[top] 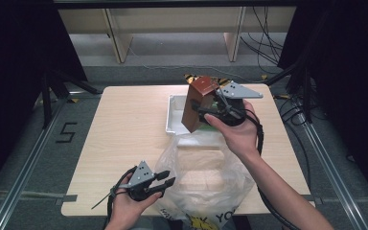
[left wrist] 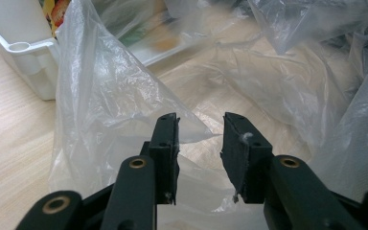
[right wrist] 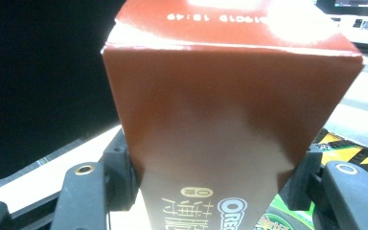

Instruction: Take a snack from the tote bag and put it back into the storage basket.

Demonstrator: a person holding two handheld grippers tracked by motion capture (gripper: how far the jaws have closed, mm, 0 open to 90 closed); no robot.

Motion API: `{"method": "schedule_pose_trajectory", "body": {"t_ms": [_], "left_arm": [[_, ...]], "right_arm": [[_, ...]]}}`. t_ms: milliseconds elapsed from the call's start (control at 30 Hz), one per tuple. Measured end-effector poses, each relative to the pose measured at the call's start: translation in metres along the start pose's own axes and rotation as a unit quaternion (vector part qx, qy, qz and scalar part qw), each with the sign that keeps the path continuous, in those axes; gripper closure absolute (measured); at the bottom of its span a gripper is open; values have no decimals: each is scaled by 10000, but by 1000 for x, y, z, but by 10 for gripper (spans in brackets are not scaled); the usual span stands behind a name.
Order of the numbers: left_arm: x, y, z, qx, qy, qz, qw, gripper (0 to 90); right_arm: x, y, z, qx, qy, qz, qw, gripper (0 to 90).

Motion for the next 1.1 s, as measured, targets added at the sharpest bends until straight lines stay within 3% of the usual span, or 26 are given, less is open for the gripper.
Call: {"method": "schedule_pose_trajectory", "body": {"t_ms": [200,233,267,367,433,500,600,667,700,733,867,900,933,1000,1100], "left_arm": [[-1,0,0,2,-5,-16,10000,657],[-1,0,1,3,-6,-13,10000,657],[-1,0,1,1,-8,-13,10000,657],[-1,0,0,3,-10,-8,10000,657],[-1,0,0,8,-13,-4,10000,658],[-1,1,0,13,-23,-3,10000,658],[-1,0,-1,3,25,89,10000,658],[-2,0,-1,-2,1,8,10000,658],[-2,0,-2,23,-39,20,10000,657],[-2,0,-1,1,8,18,10000,657],[-2,1,-1,37,26,65,10000,656],[-2,1,-1,34,27,64,10000,656],[-3,1,-1,34,12,25,10000,656],[-2,1,-1,29,31,72,10000,656],[-2,1,0,40,21,53,10000,656]], "right_arm": [[5,0,-7,27,-65,51,10000,385],[4,-1,-7,-31,-76,-82,9999,386],[6,0,-10,16,-30,75,10000,385],[6,0,-12,-16,-48,-16,10000,385],[8,1,-15,18,-49,108,9999,385],[8,1,-16,-1,-77,-33,10000,385],[10,1,-20,3,-57,11,10000,385],[10,-1,-22,-46,-85,-41,9999,385],[12,-1,-25,0,-43,83,10000,385],[11,-3,-25,-82,-93,-42,9999,385],[10,-6,-29,-109,-109,-97,9998,386],[12,-7,-31,-88,-77,16,9999,385],[10,-7,-33,-61,-106,-90,9999,385],[11,-8,-34,-93,-57,28,9999,385],[10,-9,-37,-84,-59,13,9999,385]]}}
Point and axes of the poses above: each handheld gripper's, and its own axes: z roughly backward along the jaws, y roughly out of its top, x roughly to its right, the point moved 5 cm from there along -z, roughly forward along the jaws, and after that the axes turned 11 degrees about -z, right-handed, at the moved point
